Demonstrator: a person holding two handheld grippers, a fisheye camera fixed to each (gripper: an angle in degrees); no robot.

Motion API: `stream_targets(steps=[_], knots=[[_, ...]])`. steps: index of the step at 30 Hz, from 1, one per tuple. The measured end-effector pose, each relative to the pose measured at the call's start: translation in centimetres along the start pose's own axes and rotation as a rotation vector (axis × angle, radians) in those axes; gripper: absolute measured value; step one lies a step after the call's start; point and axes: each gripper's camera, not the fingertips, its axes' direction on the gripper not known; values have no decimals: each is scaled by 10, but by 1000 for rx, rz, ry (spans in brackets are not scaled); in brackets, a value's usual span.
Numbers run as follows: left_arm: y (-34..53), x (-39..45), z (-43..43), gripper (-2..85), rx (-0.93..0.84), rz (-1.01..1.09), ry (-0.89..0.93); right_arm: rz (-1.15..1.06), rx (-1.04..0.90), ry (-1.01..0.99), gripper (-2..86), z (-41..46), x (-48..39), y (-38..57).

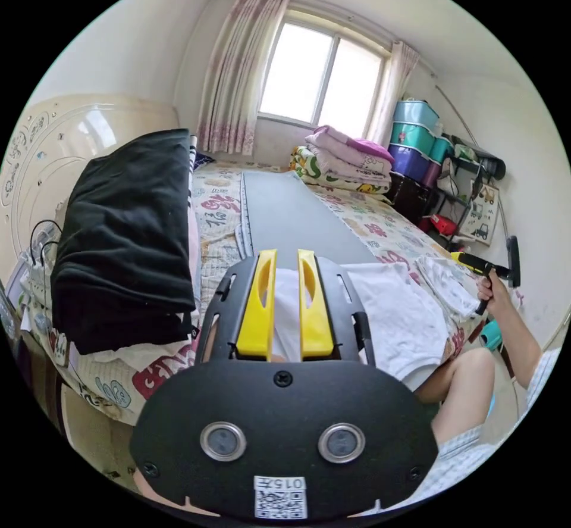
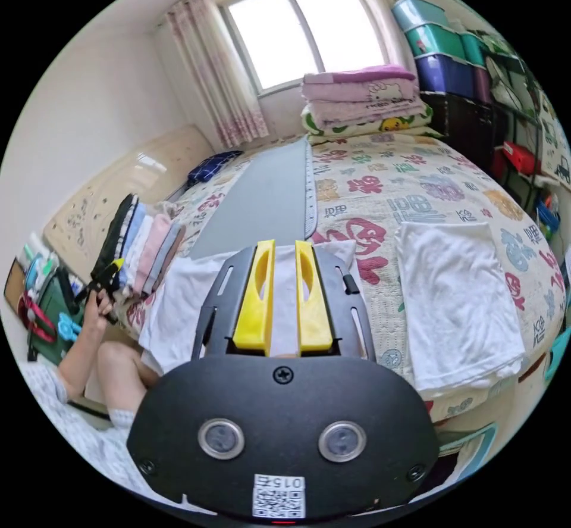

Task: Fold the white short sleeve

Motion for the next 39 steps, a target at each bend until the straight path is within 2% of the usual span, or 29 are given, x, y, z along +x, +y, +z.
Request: stream_targets(steps=[6, 9, 15, 20, 26, 30, 34, 37, 39], knots=[[42, 26, 16, 74, -215, 79, 196, -24, -22, -210, 51, -70, 14, 51], [56, 51, 28, 78, -246, 118, 231, 53, -10, -210, 55, -76, 16, 57], [69, 80, 62, 78, -321, 170, 156, 64, -162, -209, 55, -56, 9, 35], [74, 81, 67, 78, -286, 250, 93, 24, -208, -249, 60, -68, 8, 14], [87, 47, 65, 86, -207, 141, 152, 53, -255, -212, 62, -91, 33, -16], [95, -11, 56, 89, -129, -91, 189, 109, -201, -175, 67, -128, 70, -39], [103, -49, 53, 90, -147, -219, 141, 174, -159, -104, 75, -162, 111, -54], [111, -72, 50, 103, -181, -281, 90, 310, -132, 11, 96, -189, 157, -65], [118, -91, 49, 110, -217, -331, 76, 480, -98, 37, 108, -211, 207, -70]])
